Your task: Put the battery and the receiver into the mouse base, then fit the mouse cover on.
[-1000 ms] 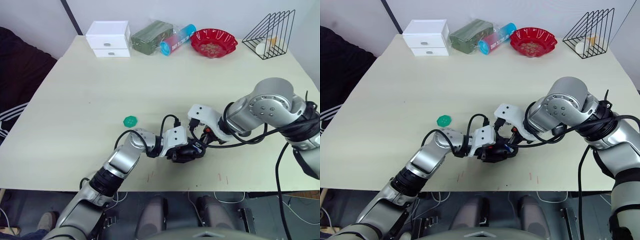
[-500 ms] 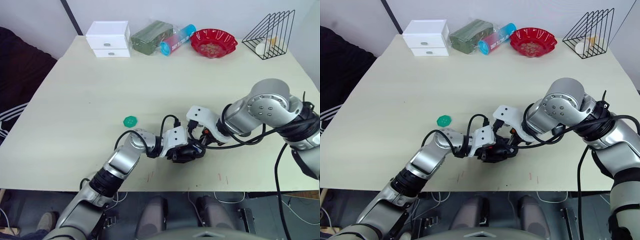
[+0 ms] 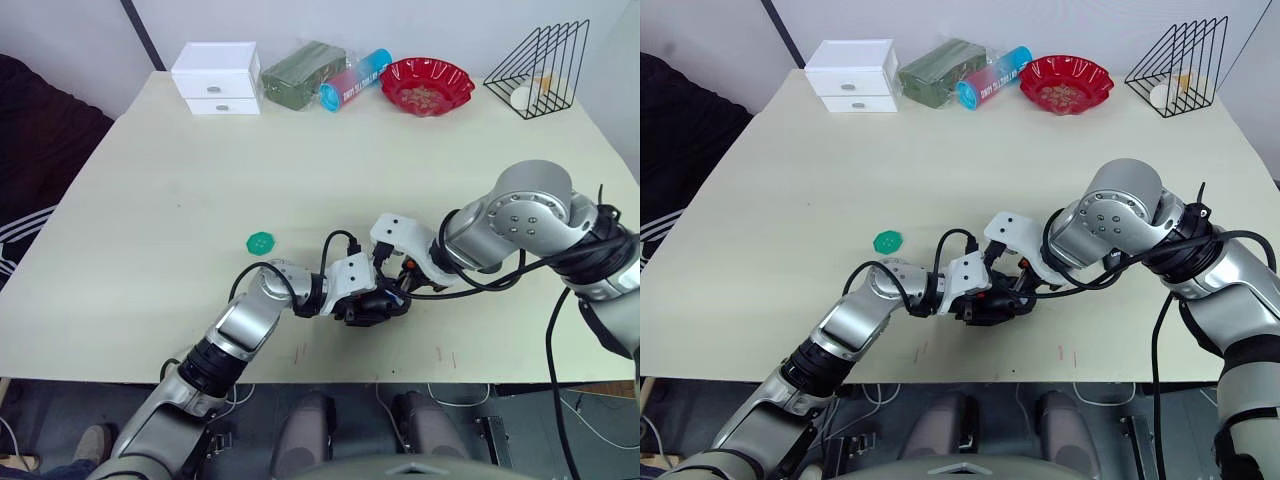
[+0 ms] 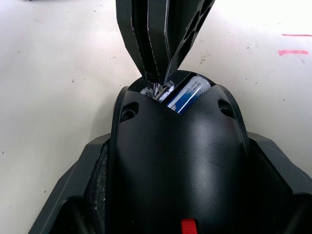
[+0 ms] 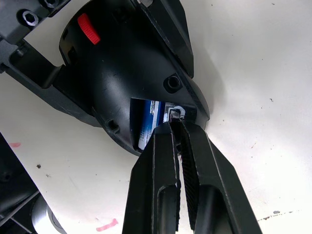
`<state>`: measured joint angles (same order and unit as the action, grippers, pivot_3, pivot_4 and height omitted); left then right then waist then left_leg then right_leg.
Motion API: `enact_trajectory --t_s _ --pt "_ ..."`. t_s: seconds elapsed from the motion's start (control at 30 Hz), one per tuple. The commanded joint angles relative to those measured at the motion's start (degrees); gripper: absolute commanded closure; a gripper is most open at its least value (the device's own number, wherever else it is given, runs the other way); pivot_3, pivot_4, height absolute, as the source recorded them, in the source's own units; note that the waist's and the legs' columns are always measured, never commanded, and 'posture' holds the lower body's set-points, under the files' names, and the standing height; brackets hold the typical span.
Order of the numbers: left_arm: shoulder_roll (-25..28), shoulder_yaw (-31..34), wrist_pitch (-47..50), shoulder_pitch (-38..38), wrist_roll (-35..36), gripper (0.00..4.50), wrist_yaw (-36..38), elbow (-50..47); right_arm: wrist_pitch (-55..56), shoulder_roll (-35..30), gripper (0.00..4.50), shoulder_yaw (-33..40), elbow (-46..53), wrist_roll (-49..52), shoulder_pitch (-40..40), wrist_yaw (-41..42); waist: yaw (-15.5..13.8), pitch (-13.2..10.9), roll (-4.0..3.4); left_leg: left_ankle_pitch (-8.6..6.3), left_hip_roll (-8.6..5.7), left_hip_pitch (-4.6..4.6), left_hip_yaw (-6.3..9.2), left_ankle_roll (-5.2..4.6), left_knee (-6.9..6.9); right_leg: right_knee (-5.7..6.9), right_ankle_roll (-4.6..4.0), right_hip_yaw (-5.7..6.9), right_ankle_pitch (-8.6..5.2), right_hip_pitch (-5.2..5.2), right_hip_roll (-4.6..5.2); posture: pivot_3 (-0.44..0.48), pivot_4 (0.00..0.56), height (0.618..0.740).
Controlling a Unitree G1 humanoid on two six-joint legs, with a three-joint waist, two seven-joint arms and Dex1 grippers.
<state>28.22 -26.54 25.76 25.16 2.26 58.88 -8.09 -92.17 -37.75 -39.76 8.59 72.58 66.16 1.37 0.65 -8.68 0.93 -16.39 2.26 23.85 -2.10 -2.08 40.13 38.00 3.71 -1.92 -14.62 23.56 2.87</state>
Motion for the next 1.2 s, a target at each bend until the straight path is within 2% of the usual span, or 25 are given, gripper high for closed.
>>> enact_trajectory --t_s 0.03,1.2 --pt "0.4 -2.4 1.2 -1.5 -1.2 1.48 0.2 0.4 -0.3 -0.2 4.5 -1.5 -0.5 -0.8 0.3 -0.2 0.0 0.0 0.0 0.0 0.0 0.0 0.0 0.0 0.0 0.0 0.0 0.0 0.0 0.0 0.0 0.0 0.15 0.74" --pt "0.5 -2.2 1.5 -2.1 -1.2 1.48 -0.2 0.3 -0.3 3.3 4.5 -3.8 -2.6 -6.8 2.3 4.8 0.3 0.2 -0.03 0.0 0.04 -0.07 0.02 0.0 -0.03 0.0 -0.02 0.03 0.01 -0.02 -0.01 0.0 0.15 0.74"
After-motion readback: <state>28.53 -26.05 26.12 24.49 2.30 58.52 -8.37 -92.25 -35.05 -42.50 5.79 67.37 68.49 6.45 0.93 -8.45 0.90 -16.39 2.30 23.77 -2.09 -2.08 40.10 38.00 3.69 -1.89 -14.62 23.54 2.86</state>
